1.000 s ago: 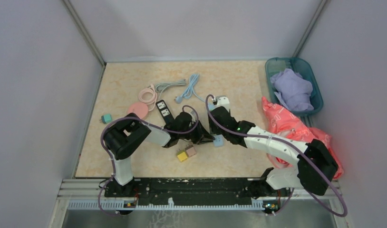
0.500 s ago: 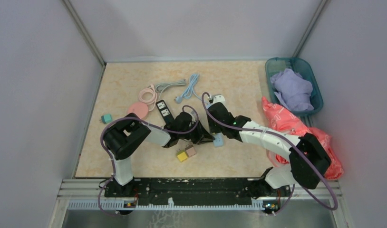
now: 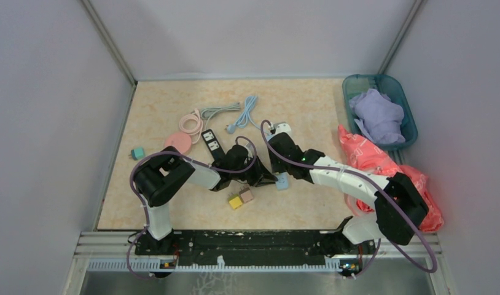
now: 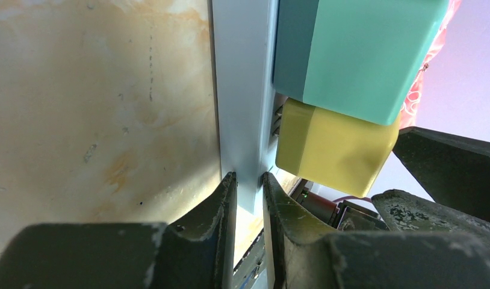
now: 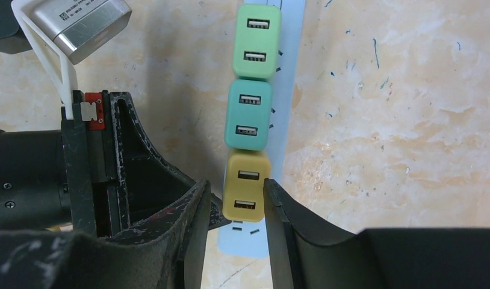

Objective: Insert the plug

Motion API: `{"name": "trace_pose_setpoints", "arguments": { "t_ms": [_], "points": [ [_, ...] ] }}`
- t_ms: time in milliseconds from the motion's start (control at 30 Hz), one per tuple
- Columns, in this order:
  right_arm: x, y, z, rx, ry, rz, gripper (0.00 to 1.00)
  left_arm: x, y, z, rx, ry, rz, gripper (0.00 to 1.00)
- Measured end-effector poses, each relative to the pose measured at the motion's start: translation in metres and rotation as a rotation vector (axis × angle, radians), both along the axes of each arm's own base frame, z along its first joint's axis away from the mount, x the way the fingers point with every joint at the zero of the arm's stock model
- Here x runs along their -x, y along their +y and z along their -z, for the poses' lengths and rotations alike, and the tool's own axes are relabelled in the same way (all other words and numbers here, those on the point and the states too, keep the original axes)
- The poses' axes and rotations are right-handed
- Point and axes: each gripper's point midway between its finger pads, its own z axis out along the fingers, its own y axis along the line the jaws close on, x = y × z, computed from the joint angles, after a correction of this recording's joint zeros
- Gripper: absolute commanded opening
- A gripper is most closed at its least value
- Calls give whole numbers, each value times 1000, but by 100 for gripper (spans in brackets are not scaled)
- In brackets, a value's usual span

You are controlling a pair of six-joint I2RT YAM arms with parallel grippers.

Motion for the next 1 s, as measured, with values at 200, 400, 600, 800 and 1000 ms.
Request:
{"name": "trace_pose_setpoints", "arguments": {
  "t_ms": [200, 400, 600, 800, 1000],
  "points": [
    [1, -2, 0, 6, 2, 2, 40, 0, 0, 0, 0, -1, 1, 25],
    [1, -2, 1, 12, 2, 1, 41, 0, 0, 0, 0, -1, 0, 25],
    [1, -2, -4, 4, -8, -8, 39, 0, 0, 0, 0, -1, 1, 25],
    [2, 1, -24, -46, -49, -27, 38, 0, 0, 0, 0, -1, 1, 25],
    [-1, -7, -19, -13, -45, -2, 38, 0, 0, 0, 0, -1, 1, 25]
  ]
}}
